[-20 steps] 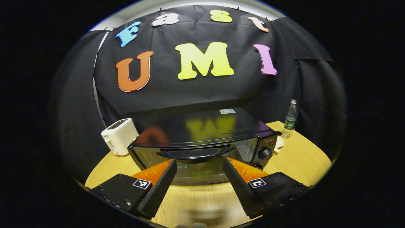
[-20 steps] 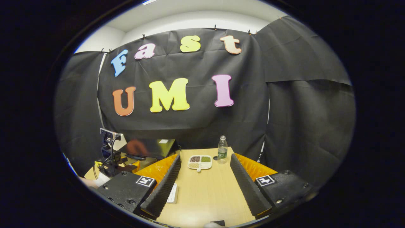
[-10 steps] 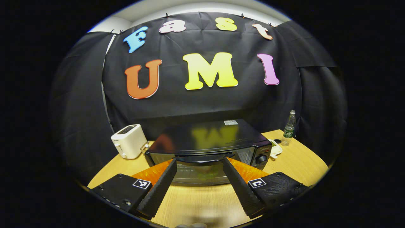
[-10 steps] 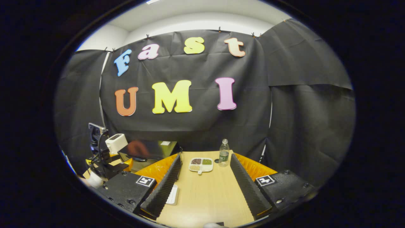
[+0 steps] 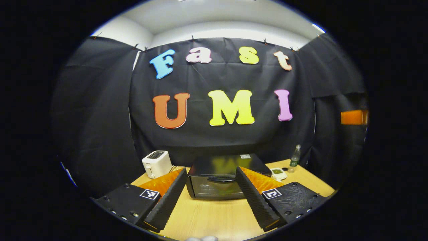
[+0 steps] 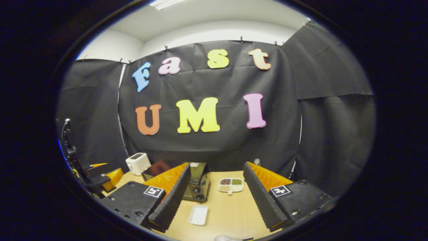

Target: Open the electric oven with the left hand, put the food in, and close the electric oven.

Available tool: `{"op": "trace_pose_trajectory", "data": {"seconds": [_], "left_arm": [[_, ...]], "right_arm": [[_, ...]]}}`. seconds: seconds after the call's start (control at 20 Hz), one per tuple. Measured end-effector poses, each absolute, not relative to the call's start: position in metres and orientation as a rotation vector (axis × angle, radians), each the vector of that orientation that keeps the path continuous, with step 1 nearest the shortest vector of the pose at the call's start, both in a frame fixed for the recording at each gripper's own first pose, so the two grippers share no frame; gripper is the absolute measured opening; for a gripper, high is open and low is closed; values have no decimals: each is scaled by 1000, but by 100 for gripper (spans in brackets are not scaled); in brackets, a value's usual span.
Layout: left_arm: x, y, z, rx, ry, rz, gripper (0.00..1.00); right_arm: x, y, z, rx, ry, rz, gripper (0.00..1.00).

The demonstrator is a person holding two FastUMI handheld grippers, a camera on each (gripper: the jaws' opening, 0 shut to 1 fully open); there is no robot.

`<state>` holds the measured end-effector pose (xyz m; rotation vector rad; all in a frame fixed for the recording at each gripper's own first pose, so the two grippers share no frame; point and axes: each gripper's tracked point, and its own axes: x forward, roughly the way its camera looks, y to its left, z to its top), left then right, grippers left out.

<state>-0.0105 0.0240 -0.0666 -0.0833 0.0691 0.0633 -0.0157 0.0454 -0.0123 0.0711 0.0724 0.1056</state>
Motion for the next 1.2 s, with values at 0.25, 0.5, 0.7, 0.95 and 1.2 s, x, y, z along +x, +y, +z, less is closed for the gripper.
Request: {"op": "trace_pose_trajectory", "data": {"seconds": [0.25, 0.5, 0.7, 0.95, 1.2], "left_arm": [[-29, 38, -15, -82, 3, 75, 95], [-44, 38, 20, -71, -41, 45, 95], [-52, 36, 22, -81, -31, 31, 95], [-56, 40, 24, -68, -24, 38, 94], [-54, 34, 21, -76, -14, 14, 95]], "right_arm": [[-23, 57, 3, 41, 41, 96, 100], [-35, 62, 23, 19, 7, 79, 95], [-44, 64, 28, 25, 0, 66, 95], [-49, 63, 27, 30, 1, 55, 95], [-54, 58, 27, 30, 2, 33, 95]]}}
